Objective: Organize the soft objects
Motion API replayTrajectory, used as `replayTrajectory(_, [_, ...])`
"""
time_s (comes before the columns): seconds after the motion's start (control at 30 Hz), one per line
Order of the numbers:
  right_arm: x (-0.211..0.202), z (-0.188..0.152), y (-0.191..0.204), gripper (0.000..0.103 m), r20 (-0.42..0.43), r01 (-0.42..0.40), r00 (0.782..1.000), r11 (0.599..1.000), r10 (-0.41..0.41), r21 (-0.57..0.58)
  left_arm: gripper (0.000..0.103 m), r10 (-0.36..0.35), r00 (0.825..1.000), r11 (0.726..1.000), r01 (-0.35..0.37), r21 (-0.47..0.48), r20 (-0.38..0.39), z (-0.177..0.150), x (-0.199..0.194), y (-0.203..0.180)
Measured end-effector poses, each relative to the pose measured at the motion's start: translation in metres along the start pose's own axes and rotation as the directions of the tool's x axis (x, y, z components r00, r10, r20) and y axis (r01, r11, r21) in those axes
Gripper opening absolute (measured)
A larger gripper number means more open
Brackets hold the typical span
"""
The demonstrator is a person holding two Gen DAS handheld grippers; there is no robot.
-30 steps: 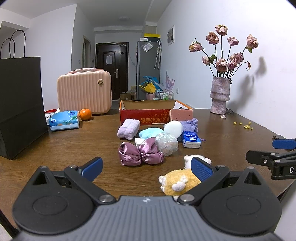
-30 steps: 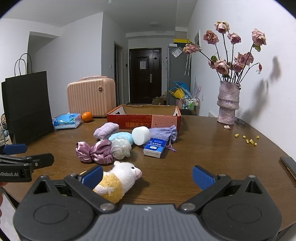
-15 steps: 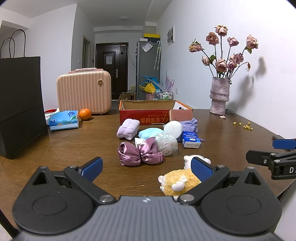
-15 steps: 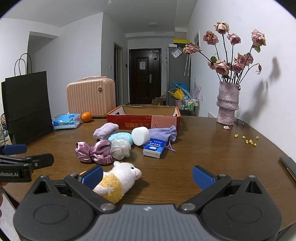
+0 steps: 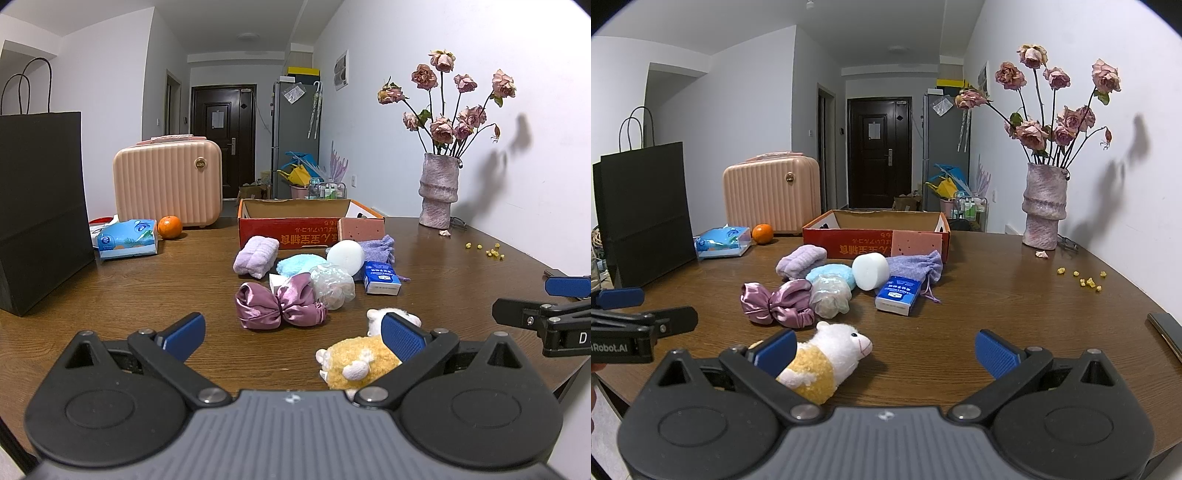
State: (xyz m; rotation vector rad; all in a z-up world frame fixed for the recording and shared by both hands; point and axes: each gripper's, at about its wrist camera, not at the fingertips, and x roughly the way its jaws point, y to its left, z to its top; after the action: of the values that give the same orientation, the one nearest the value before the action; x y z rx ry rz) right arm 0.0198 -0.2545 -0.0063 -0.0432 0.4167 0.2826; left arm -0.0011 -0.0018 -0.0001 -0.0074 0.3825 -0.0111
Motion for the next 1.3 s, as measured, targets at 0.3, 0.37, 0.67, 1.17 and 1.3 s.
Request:
replayTrajectory(0.3, [-0.002, 0.001, -0.002, 0.103, 0.001, 0.001, 1.000, 1.000, -0.001, 0.002, 0.103, 0.000, 1.000, 1.000, 0.000, -0.001, 0.000, 0.000, 0.000, 0.000])
replayTrajectory(0.37, [-0.002, 0.001, -0.002, 0.103, 0.001, 0.001, 1.000, 1.000, -0.001, 0.002, 0.103, 0.000, 1.000, 1.000, 0.000, -0.001, 0.000, 0.000, 0.000, 0.000])
replayTrajectory(0.67, [-0.002, 0.001, -0.003, 0.103, 0.000, 0.003, 1.000, 1.000, -0.003, 0.002, 0.103, 0.000, 1.000, 1.000, 0.000, -0.002, -0.001, 0.000, 0.000, 0.000])
replayTrajectory(1.17, [0.007, -0.002, -0.008, 0.103, -0.012, 0.030, 0.999, 0.999, -0.030, 0.010, 0.103, -0.032, 0.999, 1.000, 0.032, 0.000, -0.042, -0.007, 0.012, -0.006])
replayTrajectory(1.3, [0.011, -0.003, -0.013, 0.103, -0.018, 0.040, 0.999, 0.999, -0.040, 0.018, 0.103, -0.041, 0.997, 0.999, 0.041, 0.004, -0.059, -0.006, 0.017, -0.009])
